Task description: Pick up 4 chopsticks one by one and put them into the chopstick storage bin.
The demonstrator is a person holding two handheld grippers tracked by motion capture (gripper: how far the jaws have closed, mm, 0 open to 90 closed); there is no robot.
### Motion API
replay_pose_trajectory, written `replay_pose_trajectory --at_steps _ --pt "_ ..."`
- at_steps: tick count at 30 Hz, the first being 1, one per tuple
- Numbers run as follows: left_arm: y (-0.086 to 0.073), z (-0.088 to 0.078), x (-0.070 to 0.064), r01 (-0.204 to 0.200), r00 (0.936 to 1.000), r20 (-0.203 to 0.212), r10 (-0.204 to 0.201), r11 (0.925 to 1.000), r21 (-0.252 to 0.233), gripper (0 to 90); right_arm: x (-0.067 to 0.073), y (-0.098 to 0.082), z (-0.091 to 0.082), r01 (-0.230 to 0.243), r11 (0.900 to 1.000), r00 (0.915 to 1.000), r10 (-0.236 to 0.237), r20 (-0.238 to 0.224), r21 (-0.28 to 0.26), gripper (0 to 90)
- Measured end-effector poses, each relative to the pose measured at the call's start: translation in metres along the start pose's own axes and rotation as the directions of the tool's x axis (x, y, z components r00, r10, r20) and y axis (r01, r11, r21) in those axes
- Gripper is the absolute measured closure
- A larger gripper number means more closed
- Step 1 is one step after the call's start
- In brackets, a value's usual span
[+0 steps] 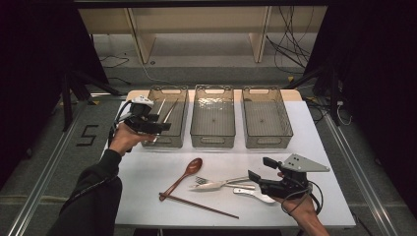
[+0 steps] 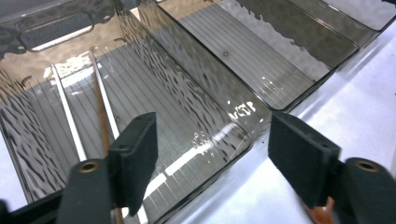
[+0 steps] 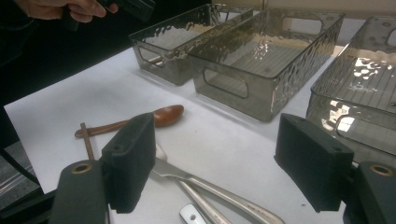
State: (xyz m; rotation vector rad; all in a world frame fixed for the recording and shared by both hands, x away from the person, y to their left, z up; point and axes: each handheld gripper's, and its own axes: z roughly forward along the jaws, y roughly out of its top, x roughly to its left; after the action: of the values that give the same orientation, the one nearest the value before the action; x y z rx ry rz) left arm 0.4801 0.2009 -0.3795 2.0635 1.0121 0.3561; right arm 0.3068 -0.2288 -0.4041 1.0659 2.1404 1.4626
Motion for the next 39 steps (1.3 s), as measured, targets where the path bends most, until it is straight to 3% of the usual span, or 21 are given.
replay_pose_trajectory --at_steps 8,10,14,22,34,38,39 --pt "-0.007 -0.008 -0.022 -0.039 0.9977 0.055 0.039 0.9992 0.002 26.0 0.001 0.001 -0.001 0.008 1.0 1.0 -0.008 0.0 -0.004 29.6" --pt "-0.008 -0.012 -0.028 -0.066 0.9957 0.064 0.066 0.9978 0.0 25.1 0.001 0.001 -0.001 0.006 1.0 1.0 -0.006 0.0 -0.003 29.6" --pt "-0.011 -0.02 -0.037 -0.074 0.9929 0.093 0.074 0.9972 -0.002 23.2 0.002 0.001 -0.001 0.009 1.0 1.0 -0.009 -0.002 -0.004 29.6" --pt "-0.016 -0.021 -0.062 -0.146 0.9801 0.14 0.141 0.9888 0.029 19.7 0.003 0.001 -0.001 0.012 1.0 0.9999 -0.012 0.001 -0.002 29.6" --pt "-0.036 -0.02 -0.085 -0.249 0.9588 0.166 0.231 0.9631 0.101 18.3 0.002 0.002 -0.002 0.015 1.0 0.9999 -0.014 0.003 -0.009 29.6" --pt "-0.042 -0.023 -0.09 -0.272 0.9505 0.185 0.25 0.9563 0.107 18.2 0.002 0.002 -0.002 0.011 1.0 0.9999 -0.011 0.002 -0.009 29.6" --pt "-0.043 -0.023 -0.093 -0.289 0.9455 0.189 0.265 0.9506 0.113 18.1 0.002 0.002 -0.002 0.013 1.0 0.9999 -0.012 0.003 -0.008 29.6"
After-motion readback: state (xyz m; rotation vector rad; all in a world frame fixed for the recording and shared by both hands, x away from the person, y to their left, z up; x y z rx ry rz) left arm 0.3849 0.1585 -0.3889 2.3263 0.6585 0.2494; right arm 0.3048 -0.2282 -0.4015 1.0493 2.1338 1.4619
